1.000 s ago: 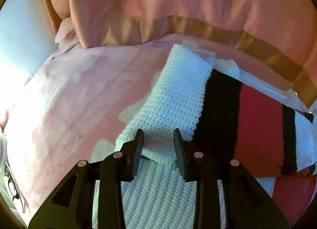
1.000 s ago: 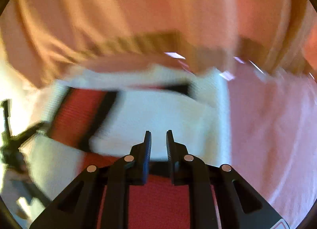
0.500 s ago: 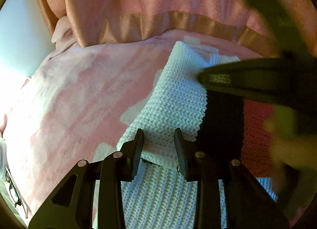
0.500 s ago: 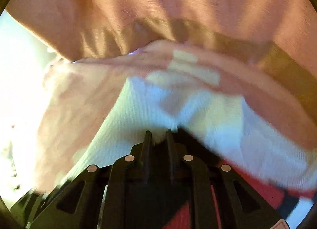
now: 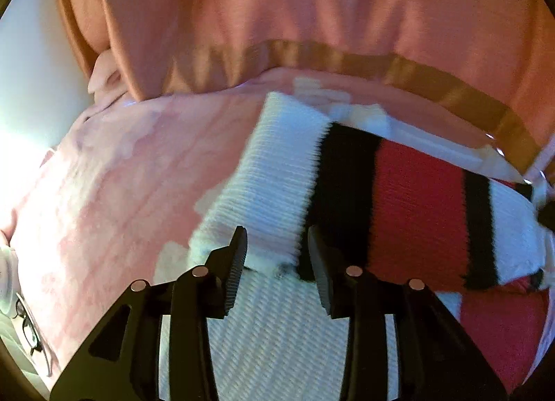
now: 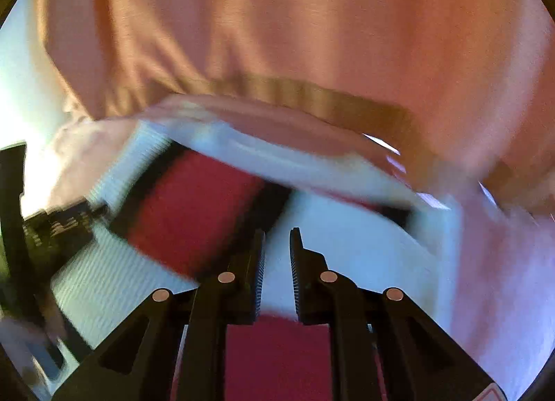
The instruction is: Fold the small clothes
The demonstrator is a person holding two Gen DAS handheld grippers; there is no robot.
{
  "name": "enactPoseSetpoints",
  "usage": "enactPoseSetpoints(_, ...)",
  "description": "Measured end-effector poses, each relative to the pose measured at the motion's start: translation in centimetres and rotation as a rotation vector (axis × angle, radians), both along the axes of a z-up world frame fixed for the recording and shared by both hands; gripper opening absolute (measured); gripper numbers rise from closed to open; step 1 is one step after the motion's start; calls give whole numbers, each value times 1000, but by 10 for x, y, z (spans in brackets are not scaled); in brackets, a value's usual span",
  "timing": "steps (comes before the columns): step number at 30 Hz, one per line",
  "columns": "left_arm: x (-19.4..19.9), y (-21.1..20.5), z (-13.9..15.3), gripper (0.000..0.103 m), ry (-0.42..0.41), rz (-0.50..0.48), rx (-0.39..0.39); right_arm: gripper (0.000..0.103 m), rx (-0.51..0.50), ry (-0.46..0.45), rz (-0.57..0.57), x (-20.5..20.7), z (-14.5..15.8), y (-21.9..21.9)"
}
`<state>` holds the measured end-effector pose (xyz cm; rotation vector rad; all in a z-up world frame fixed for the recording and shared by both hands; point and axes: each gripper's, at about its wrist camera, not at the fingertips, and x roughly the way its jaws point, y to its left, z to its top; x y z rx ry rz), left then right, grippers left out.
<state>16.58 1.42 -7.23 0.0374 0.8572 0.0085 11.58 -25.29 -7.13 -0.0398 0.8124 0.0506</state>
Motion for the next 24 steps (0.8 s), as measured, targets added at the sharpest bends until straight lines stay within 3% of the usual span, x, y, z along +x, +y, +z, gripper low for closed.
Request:
enactPoseSetpoints(2, -10, -10, 2, 40, -7, -12, 6, 12, 27, 12, -67, -20, -7, -35)
enactPoseSetpoints(9, -24, -37, 3, 42, -10, -38, 23, 12, 76, 14, -153, -39, -20, -94)
enactPoseSetpoints(15, -16, -53, -12, 42, 3, -63, 89, 12, 113, 37, -150, -21, -35, -98)
enactPoseSetpoints(19, -10, -54, -22, 42, 23, -69, 110, 10, 56, 151, -163, -5, -77, -105)
enactPoseSetpoints(21, -9, -54, -22, 42, 24, -70, 109, 10, 95, 143, -170, -7, -67, -109)
enactPoseSetpoints(24, -8, -53, -20, 45, 19, -67, 107, 12, 132, 51, -162, -17, -43, -109)
